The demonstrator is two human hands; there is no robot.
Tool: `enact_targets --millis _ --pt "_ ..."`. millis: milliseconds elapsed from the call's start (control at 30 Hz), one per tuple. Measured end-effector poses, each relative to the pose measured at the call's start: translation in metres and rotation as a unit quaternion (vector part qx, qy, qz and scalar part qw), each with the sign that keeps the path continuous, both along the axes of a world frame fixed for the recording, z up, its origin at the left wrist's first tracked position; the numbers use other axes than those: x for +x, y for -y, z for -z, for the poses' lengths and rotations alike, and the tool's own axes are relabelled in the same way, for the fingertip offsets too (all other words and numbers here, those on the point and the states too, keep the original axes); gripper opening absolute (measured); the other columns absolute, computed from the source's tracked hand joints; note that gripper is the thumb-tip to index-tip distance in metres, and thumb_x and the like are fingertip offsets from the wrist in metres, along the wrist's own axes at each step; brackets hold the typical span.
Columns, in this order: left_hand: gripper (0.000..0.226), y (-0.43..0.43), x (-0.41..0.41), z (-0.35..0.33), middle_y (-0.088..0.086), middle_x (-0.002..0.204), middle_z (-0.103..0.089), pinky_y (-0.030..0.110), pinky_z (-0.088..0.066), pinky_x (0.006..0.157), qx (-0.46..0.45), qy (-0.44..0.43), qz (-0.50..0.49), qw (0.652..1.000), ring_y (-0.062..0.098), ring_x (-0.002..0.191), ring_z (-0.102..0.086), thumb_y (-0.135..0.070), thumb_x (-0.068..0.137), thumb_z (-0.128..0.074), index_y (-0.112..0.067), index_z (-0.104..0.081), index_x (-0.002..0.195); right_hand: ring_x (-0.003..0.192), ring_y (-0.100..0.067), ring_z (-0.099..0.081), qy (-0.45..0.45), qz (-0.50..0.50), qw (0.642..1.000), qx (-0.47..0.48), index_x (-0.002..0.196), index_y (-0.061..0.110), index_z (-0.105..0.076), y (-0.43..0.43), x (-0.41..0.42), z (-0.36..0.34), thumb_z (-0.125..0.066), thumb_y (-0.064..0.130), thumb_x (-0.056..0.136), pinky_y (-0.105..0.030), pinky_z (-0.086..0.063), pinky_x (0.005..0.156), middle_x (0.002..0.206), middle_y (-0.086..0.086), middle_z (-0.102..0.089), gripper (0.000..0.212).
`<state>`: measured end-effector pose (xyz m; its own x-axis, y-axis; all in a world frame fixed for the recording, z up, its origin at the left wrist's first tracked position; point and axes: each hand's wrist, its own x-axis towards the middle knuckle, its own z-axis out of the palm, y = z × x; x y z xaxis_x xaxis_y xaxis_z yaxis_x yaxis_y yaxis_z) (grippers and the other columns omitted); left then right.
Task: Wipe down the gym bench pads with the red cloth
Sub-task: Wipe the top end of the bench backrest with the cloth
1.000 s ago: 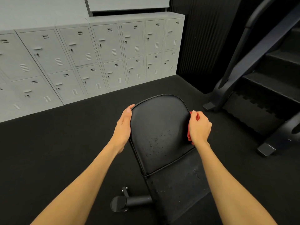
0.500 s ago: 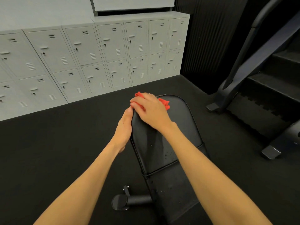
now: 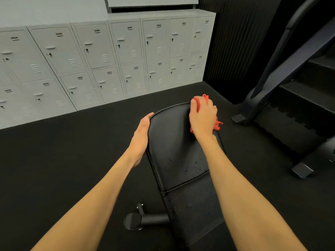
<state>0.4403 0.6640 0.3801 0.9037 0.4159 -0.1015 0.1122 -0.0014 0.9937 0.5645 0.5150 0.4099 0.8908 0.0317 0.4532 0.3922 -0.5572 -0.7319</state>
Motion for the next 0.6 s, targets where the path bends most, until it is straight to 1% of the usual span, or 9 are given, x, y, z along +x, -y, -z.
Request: enact_targets --millis 67,133,233,333,433,467,533,567,600 --pt "0.044 0.0 0.0 0.0 -0.022 0.116 -0.07 0.035 -0.049 0.101 -0.035 0.008 -0.014 0.999 0.002 0.108 -0.066 -0.067 0.1 -0.024 -0.056 -0.059 0.125 0.112 -0.03 -0.052 0.042 -0.027 0.999 -0.011 0.114 0.007 -0.065 -0.012 -0.015 0.001 -0.049 0.017 0.098 -0.049 -0.033 0.103 0.119 -0.013 -0.059 0.025" --pt "0.046 0.001 -0.001 0.001 -0.023 0.112 -0.072 0.03 -0.049 0.096 -0.074 0.021 -0.021 0.997 -0.002 0.105 -0.067 -0.064 0.102 -0.022 -0.054 -0.063 0.121 0.117 -0.036 -0.05 0.082 -0.051 0.995 -0.024 0.117 0.005 -0.065 -0.025 -0.031 0.003 -0.052 0.014 0.096 -0.05 -0.037 0.1 0.123 -0.018 -0.058 0.026" --pt "0.051 0.0 -0.004 0.001 -0.014 0.128 -0.068 0.032 -0.048 0.102 -0.132 0.037 -0.002 0.991 0.006 0.121 -0.062 -0.06 0.104 -0.019 -0.042 -0.059 0.13 0.129 -0.039 -0.045 0.112 -0.111 0.987 -0.043 0.117 0.004 -0.066 -0.047 -0.061 0.007 -0.054 0.012 0.095 -0.049 -0.029 0.109 0.129 -0.02 -0.058 0.026" --pt "0.06 -0.005 -0.008 -0.004 -0.015 0.125 -0.069 0.03 -0.048 0.101 -0.181 0.028 0.023 0.983 0.007 0.127 -0.057 -0.067 0.1 -0.012 -0.041 -0.06 0.124 0.134 -0.034 -0.041 0.111 -0.183 0.976 -0.043 0.12 0.006 -0.065 -0.059 -0.085 0.009 -0.053 0.013 0.097 -0.045 -0.022 0.115 0.134 -0.018 -0.056 0.027" --pt "0.073 -0.006 -0.013 -0.014 -0.012 0.123 -0.071 0.032 -0.046 0.1 -0.198 0.023 0.04 0.979 0.006 0.123 -0.059 -0.078 0.092 -0.01 -0.037 -0.063 0.123 0.14 -0.023 -0.033 0.04 -0.27 0.962 -0.013 0.126 0.012 -0.062 -0.056 -0.095 0.004 -0.046 0.017 0.101 -0.035 -0.014 0.118 0.139 -0.011 -0.053 0.03" --pt "0.074 -0.005 -0.016 -0.019 -0.014 0.122 -0.071 0.032 -0.044 0.101 -0.185 0.033 0.047 0.981 0.003 0.12 -0.061 -0.078 0.092 -0.009 -0.037 -0.063 0.122 0.137 -0.017 -0.037 0.001 -0.287 0.958 0.021 0.128 0.016 -0.061 -0.052 -0.096 0.0 -0.045 0.019 0.102 -0.03 -0.017 0.117 0.138 -0.005 -0.054 0.03" --pt "0.068 -0.001 -0.021 -0.032 -0.022 0.123 -0.068 0.031 -0.036 0.107 -0.125 0.062 0.037 0.989 -0.007 0.119 -0.058 -0.075 0.094 -0.011 -0.041 -0.063 0.122 0.117 -0.005 -0.053 -0.07 -0.277 0.951 0.115 0.129 0.026 -0.059 -0.043 -0.095 -0.01 -0.043 0.027 0.102 -0.016 -0.036 0.104 0.121 0.007 -0.063 0.031" --pt "0.063 0.002 -0.023 -0.04 -0.026 0.123 -0.067 0.029 -0.032 0.107 -0.085 0.077 0.028 0.993 -0.012 0.12 -0.054 -0.074 0.095 -0.014 -0.043 -0.062 0.122 0.106 -0.001 -0.057 -0.095 -0.259 0.948 0.159 0.129 0.03 -0.057 -0.039 -0.094 -0.016 -0.042 0.031 0.102 -0.011 -0.042 0.093 0.114 0.01 -0.065 0.031" --pt "0.057 0.006 -0.024 -0.049 -0.03 0.12 -0.066 0.023 -0.032 0.104 -0.049 0.087 0.025 0.995 -0.015 0.119 -0.052 -0.073 0.095 -0.019 -0.045 -0.062 0.122 0.103 0.0 -0.058 -0.114 -0.241 0.944 0.193 0.131 0.034 -0.054 -0.037 -0.092 -0.021 -0.04 0.036 0.102 -0.01 -0.044 0.089 0.115 0.011 -0.064 0.032"
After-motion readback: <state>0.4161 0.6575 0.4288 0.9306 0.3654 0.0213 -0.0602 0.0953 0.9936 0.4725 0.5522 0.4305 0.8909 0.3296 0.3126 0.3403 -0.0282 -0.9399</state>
